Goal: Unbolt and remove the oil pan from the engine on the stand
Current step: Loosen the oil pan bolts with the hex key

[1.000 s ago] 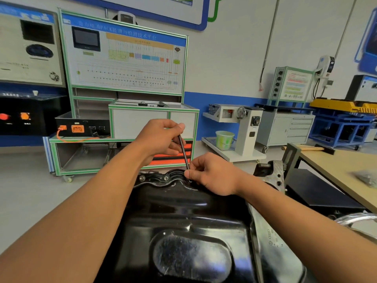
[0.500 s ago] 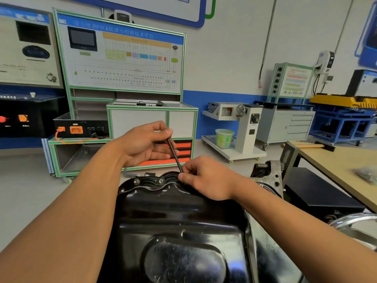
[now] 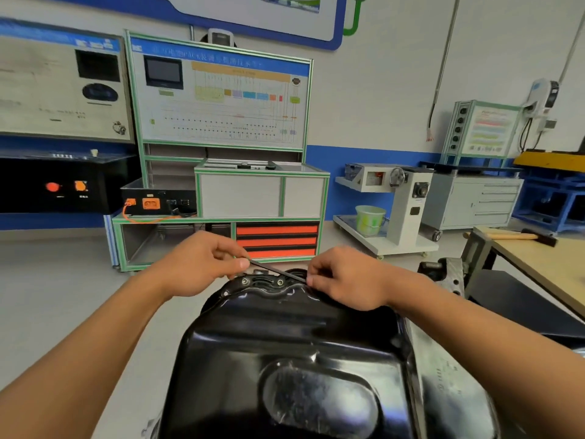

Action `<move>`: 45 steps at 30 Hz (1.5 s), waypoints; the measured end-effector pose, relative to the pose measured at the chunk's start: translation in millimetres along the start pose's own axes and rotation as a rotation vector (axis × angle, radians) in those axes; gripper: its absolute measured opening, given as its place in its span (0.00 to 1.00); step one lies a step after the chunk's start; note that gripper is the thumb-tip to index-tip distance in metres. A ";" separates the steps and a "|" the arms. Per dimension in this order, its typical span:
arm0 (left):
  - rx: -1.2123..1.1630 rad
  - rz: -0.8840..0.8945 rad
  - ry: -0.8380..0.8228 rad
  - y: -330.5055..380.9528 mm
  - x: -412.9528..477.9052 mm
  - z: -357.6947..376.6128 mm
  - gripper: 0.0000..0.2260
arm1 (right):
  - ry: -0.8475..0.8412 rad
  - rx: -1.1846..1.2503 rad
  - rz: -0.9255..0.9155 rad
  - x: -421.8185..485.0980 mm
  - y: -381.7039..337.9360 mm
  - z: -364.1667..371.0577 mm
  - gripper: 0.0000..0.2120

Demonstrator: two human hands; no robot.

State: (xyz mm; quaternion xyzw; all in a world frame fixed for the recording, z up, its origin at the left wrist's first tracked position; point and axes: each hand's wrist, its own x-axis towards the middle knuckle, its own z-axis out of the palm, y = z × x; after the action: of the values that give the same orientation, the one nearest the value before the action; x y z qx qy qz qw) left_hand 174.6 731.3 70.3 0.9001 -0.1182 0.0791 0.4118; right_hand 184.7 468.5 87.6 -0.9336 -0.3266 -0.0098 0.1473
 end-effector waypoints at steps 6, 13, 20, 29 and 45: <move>-0.003 -0.036 -0.111 10.5 3.4 -6.3 0.04 | -0.152 -0.038 0.004 2.4 -5.1 -14.7 0.02; -0.566 -0.079 0.026 36.3 9.3 -9.6 0.05 | -0.068 0.207 -0.029 -4.9 -21.4 -27.0 0.13; -0.513 0.023 0.035 82.4 36.7 13.8 0.04 | -0.051 0.370 0.085 21.1 -38.1 -17.3 0.14; -0.213 0.106 0.011 82.0 63.3 32.8 0.06 | -0.006 0.381 0.214 35.3 -14.0 1.1 0.21; -0.169 0.133 -0.015 78.9 69.5 38.3 0.06 | 0.038 0.542 0.257 29.1 -13.0 10.0 0.14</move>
State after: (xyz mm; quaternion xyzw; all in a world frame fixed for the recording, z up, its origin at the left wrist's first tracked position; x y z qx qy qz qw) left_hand 221.0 642.0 119.2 0.8529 -0.1871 0.0892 0.4792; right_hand 198.8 498.6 84.9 -0.8936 -0.1936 0.0792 0.3972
